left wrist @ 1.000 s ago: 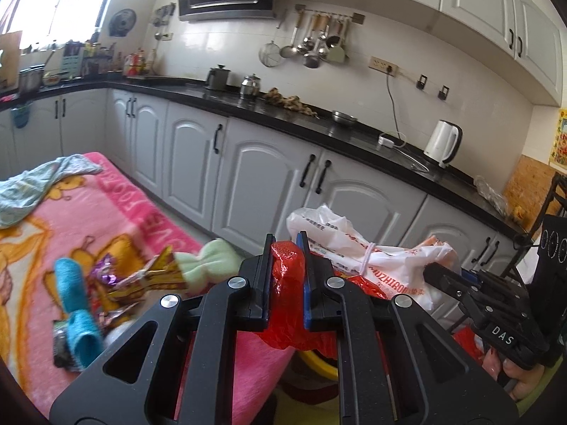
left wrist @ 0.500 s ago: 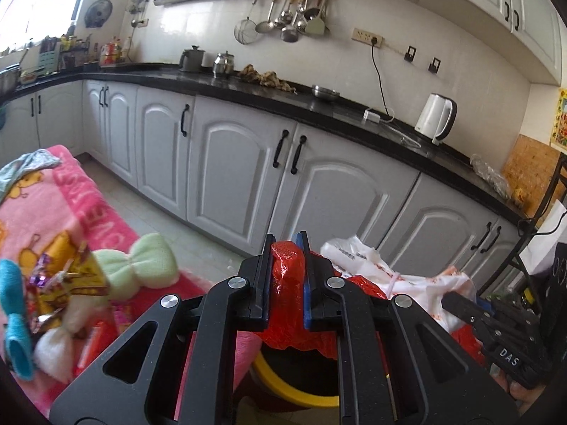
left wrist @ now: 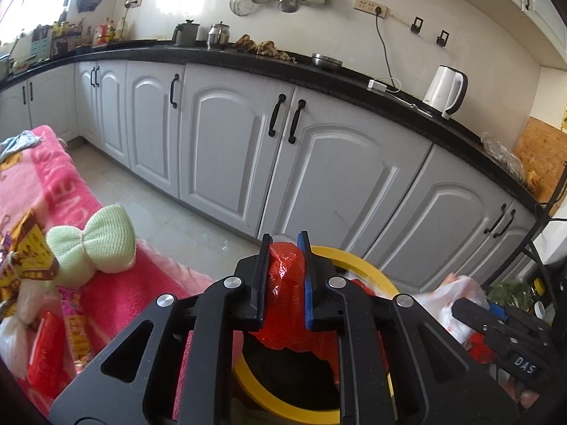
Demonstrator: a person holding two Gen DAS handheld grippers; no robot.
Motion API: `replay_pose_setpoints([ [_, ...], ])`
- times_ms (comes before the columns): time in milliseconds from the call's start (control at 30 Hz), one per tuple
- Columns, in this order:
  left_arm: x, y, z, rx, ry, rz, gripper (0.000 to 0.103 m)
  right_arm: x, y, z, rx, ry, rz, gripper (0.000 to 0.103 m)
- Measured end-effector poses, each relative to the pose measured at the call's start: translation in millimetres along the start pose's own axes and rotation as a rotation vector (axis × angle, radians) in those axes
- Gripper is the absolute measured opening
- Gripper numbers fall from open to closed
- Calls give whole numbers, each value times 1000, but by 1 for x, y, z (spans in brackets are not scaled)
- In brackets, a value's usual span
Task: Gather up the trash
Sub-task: 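Carry both bags over the yellow bin and open both grippers to drop them, then move both tools back over the trash items on the blanket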
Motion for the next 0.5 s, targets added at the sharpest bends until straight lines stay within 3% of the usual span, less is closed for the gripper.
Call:
replay_pose_setpoints([
  [100, -4, -1, -5, 0, 1, 9, 23, 4, 1, -3, 5, -4, -23, 43],
  [167, -9, -1, -5, 3, 6, 20, 45, 4, 1, -2, 6, -6, -24, 48],
  [500, -38, 9, 20, 49, 35, 78, 73, -20, 7, 6, 44, 24, 15, 59],
])
Point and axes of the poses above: each gripper's, at about its wrist camera, not at the fingertips, and z roughly against the way its jaws point, x to its right, y to its top, the point moved 10 cm from there along -z, roughly the way its jaws point, and after that the axes turned 2 degrees about z, right-handed, at the moved point
